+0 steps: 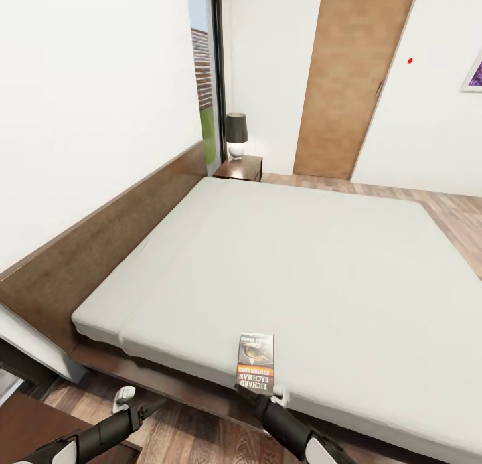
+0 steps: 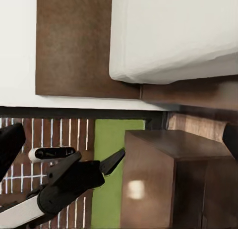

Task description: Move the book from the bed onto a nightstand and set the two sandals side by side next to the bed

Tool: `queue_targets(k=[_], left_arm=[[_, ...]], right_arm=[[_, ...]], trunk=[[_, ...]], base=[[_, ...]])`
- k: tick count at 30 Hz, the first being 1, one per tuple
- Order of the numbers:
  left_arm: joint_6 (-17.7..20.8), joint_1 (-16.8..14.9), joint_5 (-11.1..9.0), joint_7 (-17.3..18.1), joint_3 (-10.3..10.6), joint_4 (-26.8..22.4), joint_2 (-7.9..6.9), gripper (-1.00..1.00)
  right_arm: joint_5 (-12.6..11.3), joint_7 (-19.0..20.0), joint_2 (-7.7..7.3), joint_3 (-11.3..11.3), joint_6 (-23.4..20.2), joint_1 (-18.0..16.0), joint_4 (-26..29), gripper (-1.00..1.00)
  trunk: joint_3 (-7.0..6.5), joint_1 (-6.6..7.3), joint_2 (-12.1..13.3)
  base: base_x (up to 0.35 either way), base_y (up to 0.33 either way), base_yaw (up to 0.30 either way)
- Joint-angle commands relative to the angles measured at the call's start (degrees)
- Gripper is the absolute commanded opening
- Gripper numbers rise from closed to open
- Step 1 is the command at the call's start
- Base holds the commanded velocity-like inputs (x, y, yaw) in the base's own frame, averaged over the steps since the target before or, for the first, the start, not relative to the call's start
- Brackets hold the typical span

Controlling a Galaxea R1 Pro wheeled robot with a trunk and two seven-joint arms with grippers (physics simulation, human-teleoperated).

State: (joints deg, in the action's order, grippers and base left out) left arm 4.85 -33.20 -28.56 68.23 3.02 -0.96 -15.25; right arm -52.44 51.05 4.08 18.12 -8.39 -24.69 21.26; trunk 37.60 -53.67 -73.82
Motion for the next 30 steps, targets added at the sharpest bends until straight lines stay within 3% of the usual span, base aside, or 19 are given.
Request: queue_targets(k=[1, 6, 10, 13, 21, 30], left_arm=[[0.5, 0.0, -0.4, 0.1, 0.3, 0.0, 0.07, 1.00], [0.5, 0.0, -0.4, -0.1, 0.3, 0.0, 0.29, 1.00], [0.5, 0.0, -0.4, -0.1, 0.3, 0.0, 0.34, 1.00], [0.5, 0.0, -0.4, -0.2, 0.3, 0.0, 0.36, 1.00], [0.6, 0.0, -0.4, -0.1, 0.3, 0.0, 0.33, 1.00], [0.6, 0.0, -0.4, -0.1, 0.3, 0.0, 0.37, 1.00]], right_arm=[[-0.6, 0.8, -0.03, 0.2, -0.6, 0.3, -0.1, 1.00], [-0.9, 1.7, -0.04, 0.0, -0.6, 1.3, -0.1, 1.00], [-5.1, 1.8, -0.04, 0.0, -0.3, 1.5, -0.2, 1.00], [-5.9, 1.8, -0.04, 0.0, -0.3, 1.5, -0.2, 1.00], [-6.4, 1.6, -0.04, 0.0, -0.2, 1.5, -0.2, 1.00], [-6.4, 1.6, -0.05, 0.0, -0.4, 1.5, -0.3, 1.00]], trunk=[[0.04, 0.00, 0.0], [0.04, 0.00, 0.0], [0.04, 0.00, 0.0], [0.04, 0.00, 0.0], [0.04, 0.00, 0.0], [1.66, -1.98, -3.6]], base=[[0.000, 0.000, 0.000], [0.000, 0.000, 0.000], [0.000, 0.000, 0.000], [0.000, 0.000, 0.000], [0.000, 0.000, 0.000], [0.000, 0.000, 0.000]])
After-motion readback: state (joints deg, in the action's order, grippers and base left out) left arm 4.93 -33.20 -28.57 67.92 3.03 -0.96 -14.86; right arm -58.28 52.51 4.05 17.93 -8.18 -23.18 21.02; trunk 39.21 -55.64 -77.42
